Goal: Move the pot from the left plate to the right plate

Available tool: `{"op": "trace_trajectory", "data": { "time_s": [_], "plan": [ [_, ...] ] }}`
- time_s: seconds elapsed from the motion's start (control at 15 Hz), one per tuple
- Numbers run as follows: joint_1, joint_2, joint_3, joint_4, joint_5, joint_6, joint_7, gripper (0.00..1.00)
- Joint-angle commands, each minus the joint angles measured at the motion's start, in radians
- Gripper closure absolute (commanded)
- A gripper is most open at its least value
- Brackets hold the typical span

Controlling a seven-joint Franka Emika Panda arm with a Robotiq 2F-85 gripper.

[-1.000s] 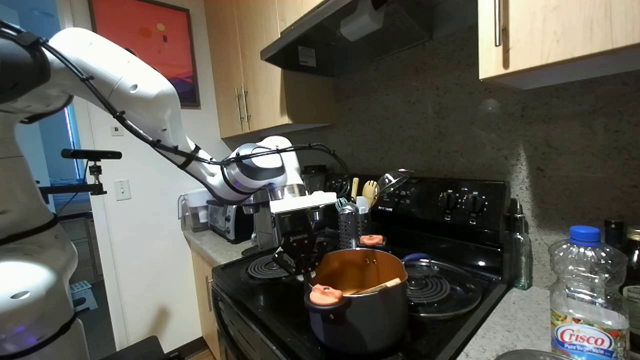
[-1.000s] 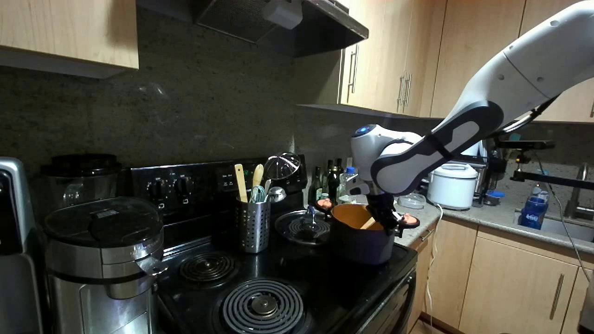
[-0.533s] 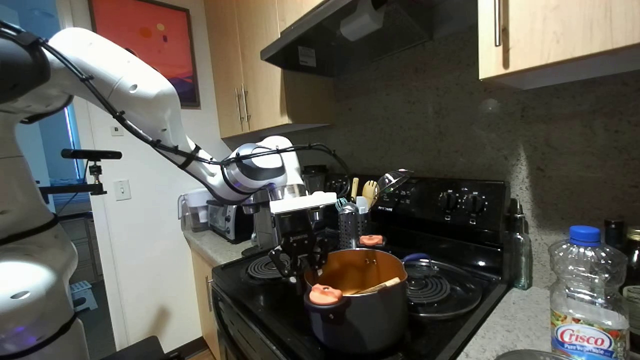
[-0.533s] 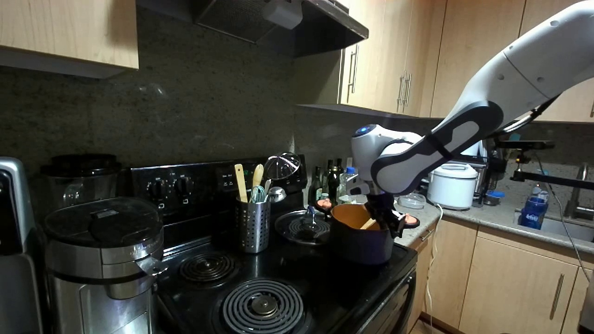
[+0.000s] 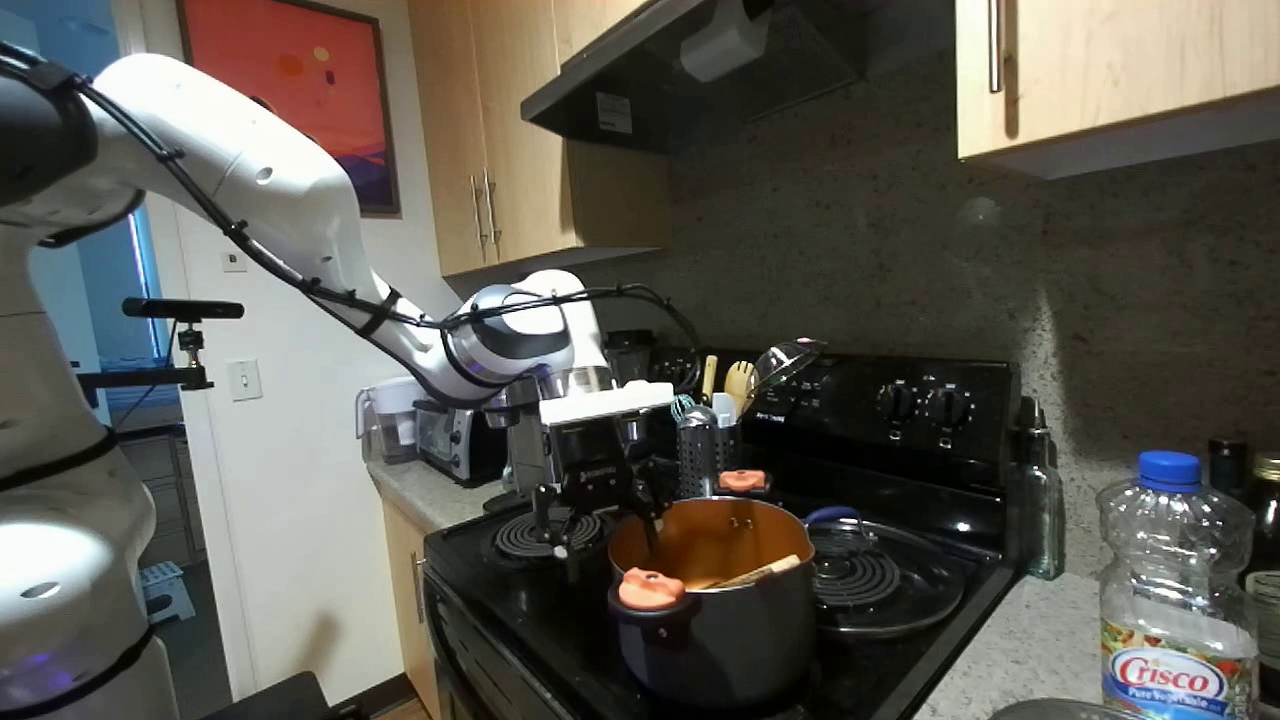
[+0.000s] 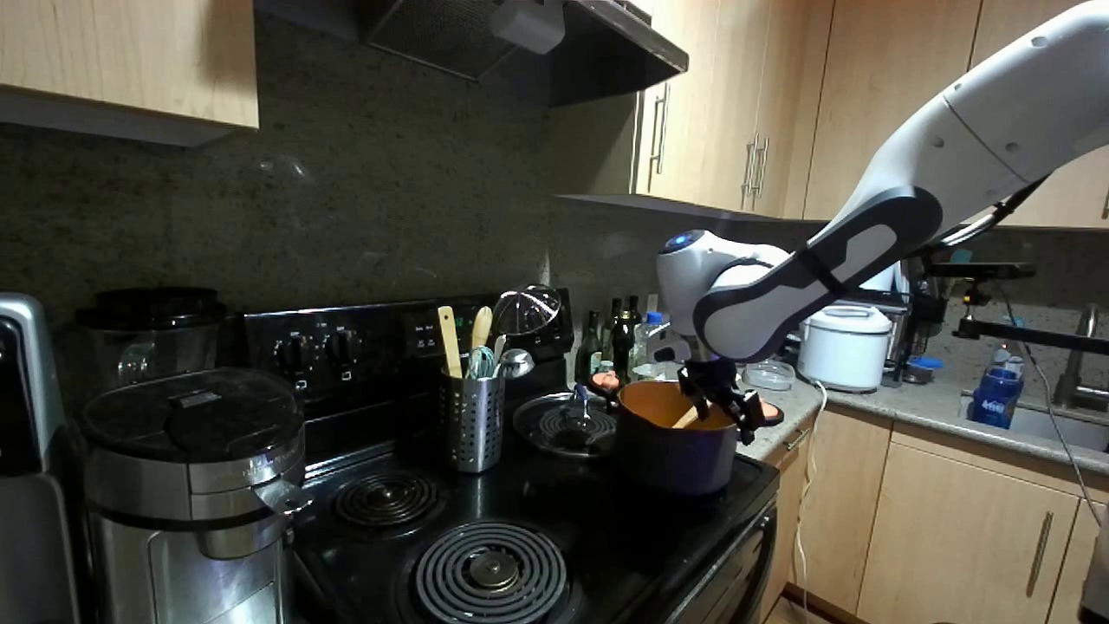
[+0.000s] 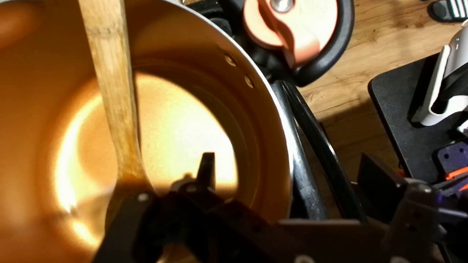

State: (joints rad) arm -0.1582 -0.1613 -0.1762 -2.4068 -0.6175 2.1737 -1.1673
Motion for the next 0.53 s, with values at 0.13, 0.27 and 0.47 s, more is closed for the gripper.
{"op": "trace_trajectory", "data": {
  "time_s": [0.13, 0.27, 0.47],
  "plan": [
    [0.011, -0.14, 0.021, -0.023, -0.044, -0.026, 0.013, 0.0],
    [0.02, -0.196, 0.032, -0.024, -0.066, -0.037, 0.004, 0.0],
    [0.065, -0.264, 0.071, -0.021, -0.097, -0.05, -0.026, 0.0]
  ]
}}
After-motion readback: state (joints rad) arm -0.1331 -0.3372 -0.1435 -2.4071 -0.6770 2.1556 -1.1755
